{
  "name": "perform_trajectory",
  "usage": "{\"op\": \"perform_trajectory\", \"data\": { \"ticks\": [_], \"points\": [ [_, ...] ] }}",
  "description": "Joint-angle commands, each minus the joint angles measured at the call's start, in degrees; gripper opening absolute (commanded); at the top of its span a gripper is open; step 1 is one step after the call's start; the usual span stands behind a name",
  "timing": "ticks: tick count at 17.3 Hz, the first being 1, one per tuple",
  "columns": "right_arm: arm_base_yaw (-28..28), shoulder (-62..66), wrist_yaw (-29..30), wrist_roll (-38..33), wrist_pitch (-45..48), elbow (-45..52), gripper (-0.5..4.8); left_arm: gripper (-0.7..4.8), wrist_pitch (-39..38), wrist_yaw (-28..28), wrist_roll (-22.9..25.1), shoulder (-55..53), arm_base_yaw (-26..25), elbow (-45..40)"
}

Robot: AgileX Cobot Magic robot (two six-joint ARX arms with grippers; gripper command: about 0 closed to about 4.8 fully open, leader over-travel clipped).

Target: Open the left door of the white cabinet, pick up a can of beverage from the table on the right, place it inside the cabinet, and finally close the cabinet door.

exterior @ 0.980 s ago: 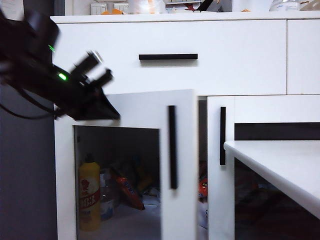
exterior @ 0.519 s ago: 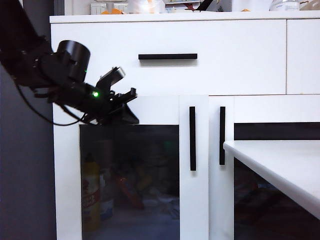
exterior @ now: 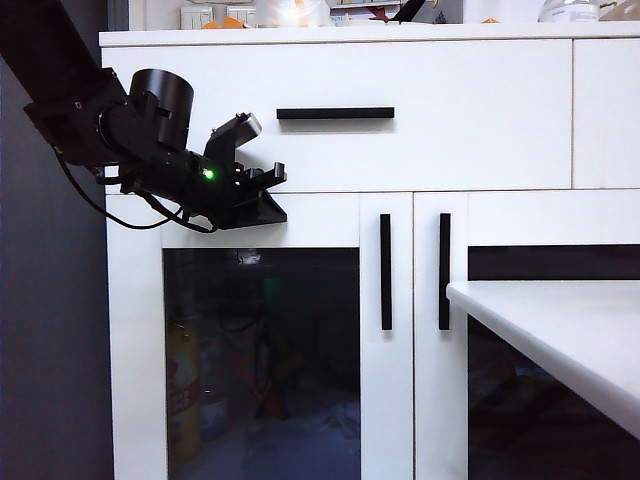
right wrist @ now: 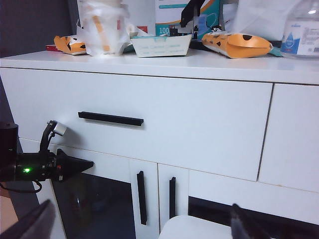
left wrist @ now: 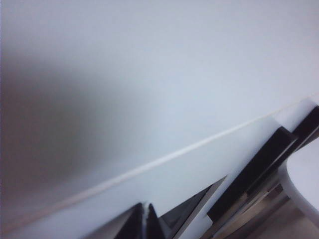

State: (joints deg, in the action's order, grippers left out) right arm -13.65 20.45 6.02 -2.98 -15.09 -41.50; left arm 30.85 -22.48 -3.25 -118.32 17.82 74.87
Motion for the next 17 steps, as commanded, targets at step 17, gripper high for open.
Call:
{"op": "perform_trajectory", "data": {
  "ticks": [17],
  "points": [
    [0.0,-18.2,0.2,1.1,-32.9,-16.5,4.79,-0.06,-71.5,7.3,5.4,85.3,-0.3,-8.1]
  ]
}}
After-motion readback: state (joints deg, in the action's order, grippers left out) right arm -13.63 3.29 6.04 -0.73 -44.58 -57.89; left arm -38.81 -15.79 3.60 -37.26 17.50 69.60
